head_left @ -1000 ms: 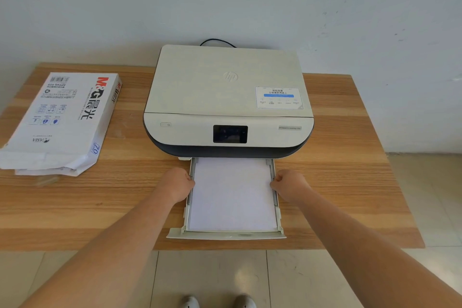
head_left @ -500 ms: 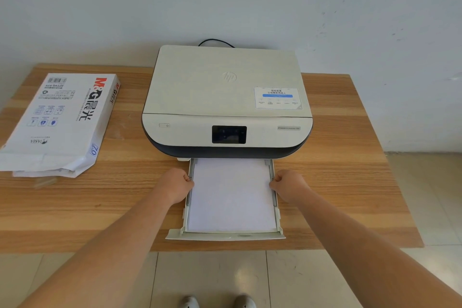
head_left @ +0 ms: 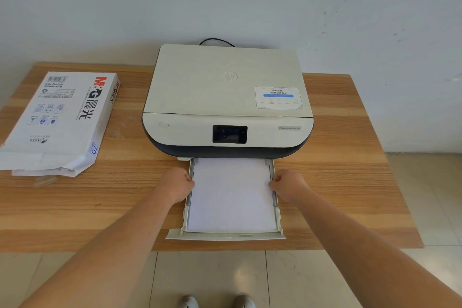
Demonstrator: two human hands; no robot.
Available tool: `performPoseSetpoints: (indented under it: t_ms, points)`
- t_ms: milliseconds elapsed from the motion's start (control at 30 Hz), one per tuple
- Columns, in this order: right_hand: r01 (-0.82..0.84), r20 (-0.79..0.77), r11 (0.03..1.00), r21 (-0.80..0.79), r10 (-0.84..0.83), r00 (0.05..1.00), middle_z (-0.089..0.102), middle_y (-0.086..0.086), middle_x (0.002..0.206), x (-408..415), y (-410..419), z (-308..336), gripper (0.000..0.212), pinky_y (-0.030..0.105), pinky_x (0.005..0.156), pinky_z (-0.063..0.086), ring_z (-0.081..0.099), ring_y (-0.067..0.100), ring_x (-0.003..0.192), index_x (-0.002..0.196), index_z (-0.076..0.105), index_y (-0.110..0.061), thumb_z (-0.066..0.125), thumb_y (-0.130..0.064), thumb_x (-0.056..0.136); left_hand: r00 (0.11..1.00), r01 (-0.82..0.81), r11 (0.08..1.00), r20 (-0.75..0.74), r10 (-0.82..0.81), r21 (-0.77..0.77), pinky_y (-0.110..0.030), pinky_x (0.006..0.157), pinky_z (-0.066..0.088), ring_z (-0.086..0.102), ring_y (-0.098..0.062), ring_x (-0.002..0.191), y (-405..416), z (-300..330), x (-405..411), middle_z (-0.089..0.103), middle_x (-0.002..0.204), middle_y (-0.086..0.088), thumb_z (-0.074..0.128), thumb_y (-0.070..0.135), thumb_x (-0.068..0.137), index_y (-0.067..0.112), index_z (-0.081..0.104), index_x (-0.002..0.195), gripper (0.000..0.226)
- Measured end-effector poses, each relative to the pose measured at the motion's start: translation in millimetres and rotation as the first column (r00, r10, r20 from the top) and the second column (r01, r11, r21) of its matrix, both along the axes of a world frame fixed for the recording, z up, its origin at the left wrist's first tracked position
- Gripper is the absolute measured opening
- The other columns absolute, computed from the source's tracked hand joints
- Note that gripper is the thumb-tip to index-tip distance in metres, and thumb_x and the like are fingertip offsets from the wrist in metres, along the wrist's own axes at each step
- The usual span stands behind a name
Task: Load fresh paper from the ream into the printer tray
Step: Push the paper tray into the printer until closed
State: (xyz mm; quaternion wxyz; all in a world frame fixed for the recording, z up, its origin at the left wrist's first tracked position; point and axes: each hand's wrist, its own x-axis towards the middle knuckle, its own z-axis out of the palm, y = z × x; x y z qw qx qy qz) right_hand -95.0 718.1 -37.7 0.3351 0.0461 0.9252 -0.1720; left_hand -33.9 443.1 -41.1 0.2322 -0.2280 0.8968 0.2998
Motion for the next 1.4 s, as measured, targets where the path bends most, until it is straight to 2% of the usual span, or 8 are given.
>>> performPoseSetpoints:
  t_ms: [233, 367, 533, 667, 900, 1033, 1167, 1400]
  points:
    - [-0.012, -0.003, 1.000, -0.016, 0.012, 1.000, 0.050, -0.001, 0.069, -0.1, 2.0, -1.2, 0.024, 0.022, 0.052, 0.038, 0.045, 0.012, 0.059, 0.069, 0.045, -0.019, 0.050, -0.022, 0.092, 1.000, 0.014, 1.000, 0.003, -0.014, 0.001, -0.027, 0.057, 0.041, 0.059, -0.022, 0.076, -1.5, -2.0, -1.2, 0.066, 0.085, -0.014, 0.057, 0.021, 0.088, 0.011, 0.057, 0.069, 0.022]
    - [-0.040, -0.008, 0.999, 0.009, 0.040, 0.999, 0.050, -0.001, 0.070, -0.9, 2.4, -0.7, 0.023, 0.024, 0.052, 0.038, 0.046, 0.013, 0.060, 0.069, 0.045, -0.020, 0.048, -0.026, 0.091, 0.998, 0.064, 0.997, 0.021, -0.063, -0.048, -0.028, 0.058, 0.042, 0.056, -0.019, 0.068, -0.3, -0.5, -2.1, 0.066, 0.084, -0.015, 0.054, 0.022, 0.090, 0.012, 0.055, 0.068, 0.024]
    - [-0.071, -0.016, 0.997, 0.021, 0.071, 0.997, 0.049, -0.001, 0.070, -0.7, 0.9, -2.1, 0.019, 0.024, 0.050, 0.037, 0.045, 0.013, 0.059, 0.074, 0.047, -0.017, 0.046, -0.023, 0.092, 0.991, 0.131, 0.983, 0.042, -0.126, -0.126, -0.026, 0.057, 0.040, 0.055, -0.018, 0.070, 3.1, 0.6, -4.2, 0.064, 0.083, -0.010, 0.050, 0.021, 0.091, 0.011, 0.058, 0.076, 0.020]
    - [-0.069, -0.035, 0.998, 0.000, 0.069, 0.997, 0.050, -0.001, 0.070, -0.4, 0.9, -3.0, 0.015, 0.023, 0.051, 0.038, 0.045, 0.012, 0.059, 0.081, 0.052, -0.013, 0.047, -0.022, 0.092, 0.992, 0.128, 0.983, 0.033, -0.125, -0.128, -0.025, 0.052, 0.036, 0.052, -0.016, 0.066, 4.5, -0.8, -5.1, 0.061, 0.080, -0.009, 0.050, 0.019, 0.091, 0.011, 0.054, 0.072, 0.021]
    - [-0.072, -0.046, 0.997, -0.010, 0.071, 0.996, 0.050, -0.001, 0.070, 0.4, 1.4, -4.3, 0.014, 0.022, 0.052, 0.039, 0.045, 0.011, 0.059, 0.085, 0.053, -0.013, 0.047, -0.022, 0.094, 0.989, 0.148, 0.980, 0.017, -0.147, -0.132, -0.025, 0.051, 0.035, 0.050, -0.015, 0.064, 4.3, -1.6, -4.9, 0.058, 0.076, -0.007, 0.050, 0.019, 0.092, 0.013, 0.052, 0.069, 0.024]
    - [-0.060, -0.047, 0.998, -0.022, 0.059, 0.997, 0.051, -0.001, 0.070, 0.4, 2.2, -5.6, 0.016, 0.022, 0.053, 0.040, 0.046, 0.012, 0.060, 0.079, 0.051, -0.016, 0.047, -0.022, 0.093, 0.989, 0.146, 0.982, 0.007, -0.146, -0.122, -0.024, 0.051, 0.035, 0.050, -0.014, 0.064, 3.9, -2.3, -4.8, 0.059, 0.078, -0.008, 0.050, 0.019, 0.092, 0.014, 0.052, 0.069, 0.023]
    - [-0.058, -0.052, 0.998, -0.029, 0.056, 0.997, 0.050, -0.001, 0.069, 0.9, 1.8, -6.1, 0.024, 0.023, 0.052, 0.038, 0.045, 0.012, 0.059, 0.069, 0.045, -0.019, 0.047, -0.021, 0.093, 0.988, 0.154, 0.981, 0.009, -0.154, -0.118, -0.025, 0.054, 0.039, 0.052, -0.016, 0.066, 2.7, -3.3, -5.2, 0.063, 0.084, -0.012, 0.050, 0.018, 0.092, 0.012, 0.053, 0.070, 0.022]
    - [-0.048, -0.046, 0.998, -0.028, 0.047, 0.998, 0.050, -0.001, 0.070, 0.7, 1.0, -8.5, 0.014, 0.022, 0.052, 0.039, 0.045, 0.012, 0.059, 0.081, 0.051, -0.014, 0.046, -0.020, 0.092, 0.987, 0.159, 0.980, 0.009, -0.160, -0.118, -0.031, 0.063, 0.047, 0.053, -0.018, 0.069, 1.3, -4.3, -6.1, 0.064, 0.085, -0.012, 0.049, 0.018, 0.092, 0.011, 0.055, 0.075, 0.019]
